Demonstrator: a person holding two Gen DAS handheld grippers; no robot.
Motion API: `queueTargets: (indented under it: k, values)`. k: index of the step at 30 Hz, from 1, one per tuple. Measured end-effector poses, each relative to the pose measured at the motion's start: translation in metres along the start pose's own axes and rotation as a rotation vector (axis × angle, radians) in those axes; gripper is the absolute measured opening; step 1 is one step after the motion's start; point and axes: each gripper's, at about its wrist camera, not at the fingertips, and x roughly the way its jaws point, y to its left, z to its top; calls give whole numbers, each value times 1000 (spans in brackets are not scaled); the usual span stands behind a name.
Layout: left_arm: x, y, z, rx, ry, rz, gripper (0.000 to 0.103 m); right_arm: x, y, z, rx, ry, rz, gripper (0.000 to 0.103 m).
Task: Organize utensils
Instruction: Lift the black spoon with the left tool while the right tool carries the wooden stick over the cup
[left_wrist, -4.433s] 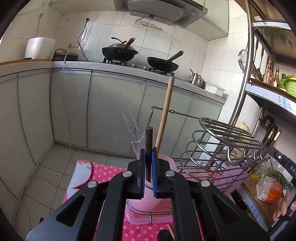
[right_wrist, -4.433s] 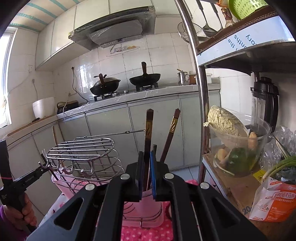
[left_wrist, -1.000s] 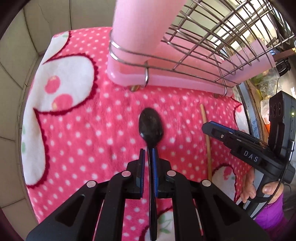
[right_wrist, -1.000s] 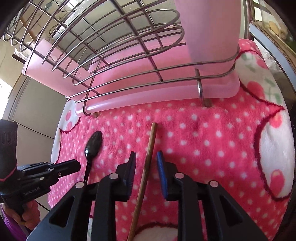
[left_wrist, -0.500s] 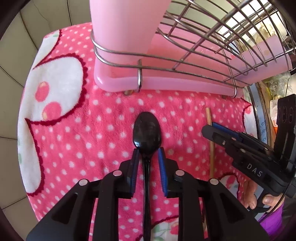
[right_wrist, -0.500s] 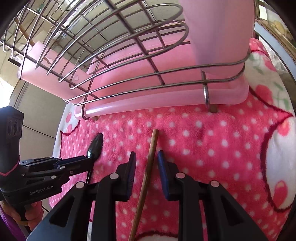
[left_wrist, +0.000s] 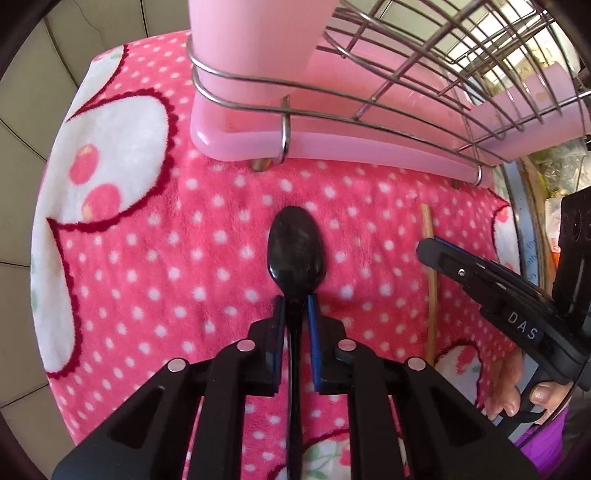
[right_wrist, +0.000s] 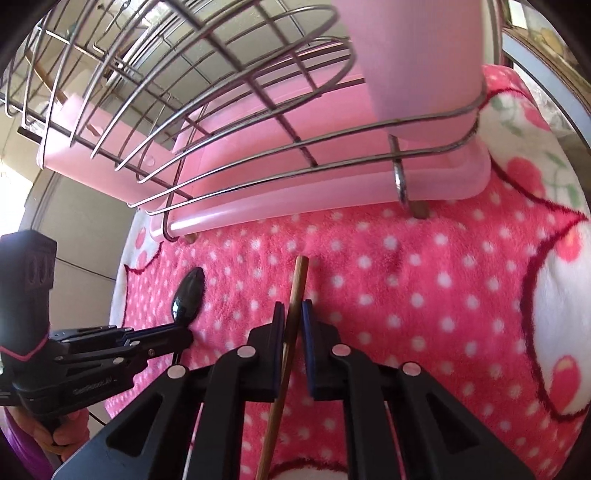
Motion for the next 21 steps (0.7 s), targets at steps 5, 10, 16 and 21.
queueTargets:
  k: [5, 10, 16, 21]
  values:
    - [-19, -4, -17, 30, -83, -58, 9, -26, 5, -7, -14, -58, 17, 8]
    - [-56, -7, -39, 47, -229, -117, 9, -55, 15, -18, -39, -122, 26, 7]
    - [-97, -7, -60, 42, -394, -147, 9, -94, 33, -33, -96, -238, 8, 7]
    - [-136, -6, -71, 23, -520, -160, 6, -131, 53, -39, -135, -350, 1, 6]
